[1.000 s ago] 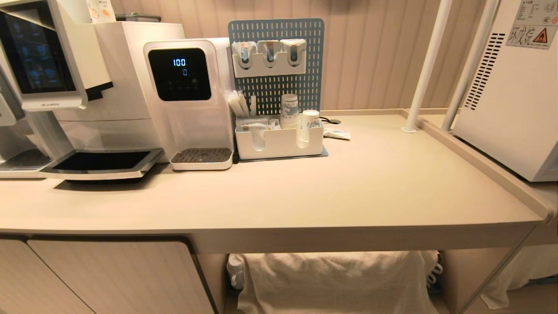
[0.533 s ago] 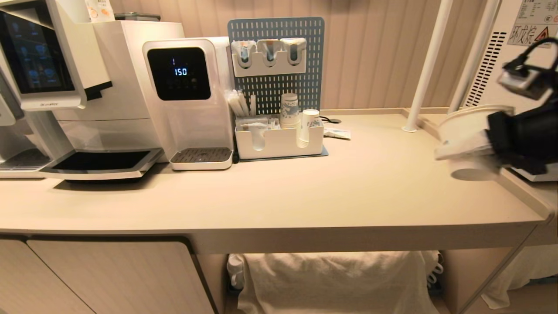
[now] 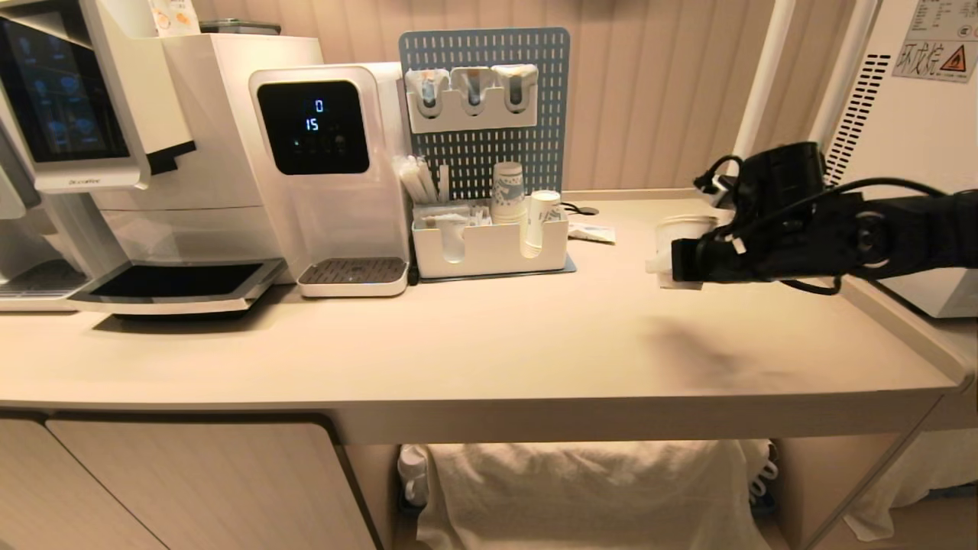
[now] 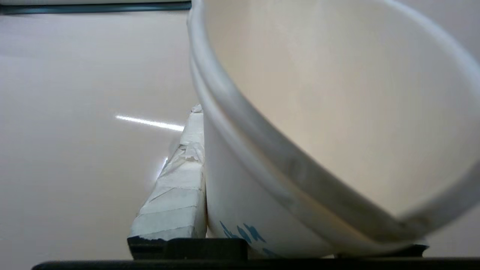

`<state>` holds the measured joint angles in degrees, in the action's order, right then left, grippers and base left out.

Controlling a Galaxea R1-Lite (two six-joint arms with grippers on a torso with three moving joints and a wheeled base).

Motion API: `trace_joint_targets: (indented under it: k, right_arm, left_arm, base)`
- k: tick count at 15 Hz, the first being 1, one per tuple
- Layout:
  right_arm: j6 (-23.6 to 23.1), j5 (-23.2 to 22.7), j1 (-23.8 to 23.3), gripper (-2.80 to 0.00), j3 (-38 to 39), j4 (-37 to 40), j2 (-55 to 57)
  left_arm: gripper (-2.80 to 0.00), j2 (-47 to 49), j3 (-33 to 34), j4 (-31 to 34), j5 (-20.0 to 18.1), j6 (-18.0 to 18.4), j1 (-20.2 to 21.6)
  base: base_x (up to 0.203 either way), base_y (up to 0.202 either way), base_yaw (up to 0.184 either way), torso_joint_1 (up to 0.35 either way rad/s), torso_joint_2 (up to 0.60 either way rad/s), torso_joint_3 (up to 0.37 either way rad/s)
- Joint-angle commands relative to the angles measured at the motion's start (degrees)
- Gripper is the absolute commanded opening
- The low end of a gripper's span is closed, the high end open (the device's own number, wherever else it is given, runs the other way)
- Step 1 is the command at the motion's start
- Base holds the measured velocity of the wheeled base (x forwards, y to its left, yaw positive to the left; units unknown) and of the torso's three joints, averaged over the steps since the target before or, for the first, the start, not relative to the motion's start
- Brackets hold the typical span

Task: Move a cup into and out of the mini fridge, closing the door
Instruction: Place the paper cup on the table

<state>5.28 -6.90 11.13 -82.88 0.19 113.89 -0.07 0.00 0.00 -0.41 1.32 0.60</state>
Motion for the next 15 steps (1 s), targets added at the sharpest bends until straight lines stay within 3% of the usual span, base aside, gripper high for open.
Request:
trace_joint_targets:
  k: [1,3,5,14,15]
  right_arm:
    - [-2.6,2.1,0.0,-2.80,2.8,-13.2,6.2]
    - [-4.9,6.8,0.0,-2.80,5.0,-19.7,8.1]
    - [-5.4,7.0,0.2,-2.80,8.0,-26.0,9.2]
    - [-5.4,7.2,0.6,-2.80,15.1,-37.5,11.9]
    - [-5.4,7.2,0.6,0.00,15.7,-37.6,11.9]
  left_arm:
    - [-2.80,0.1,0.0,0.0,0.0,0.0,0.0]
    - [-2.80,0.1,0.0,0.0,0.0,0.0,0.0]
    - [-2.80,0.1,0.0,0.0,0.0,0.0,0.0]
    - [-2.80,0.1,0.0,0.0,0.0,0.0,0.0]
    - [-2.80,0.1,0.0,0.0,0.0,0.0,0.0]
  base:
    - [0.000,0.000,0.000,0.000,0.00,0.000]
    - [0.000,0.000,0.000,0.000,0.00,0.000]
    - [0.000,0.000,0.000,0.000,0.00,0.000]
    - [0.000,0.000,0.000,0.000,0.00,0.000]
    - [0.000,0.000,0.000,0.000,0.00,0.000]
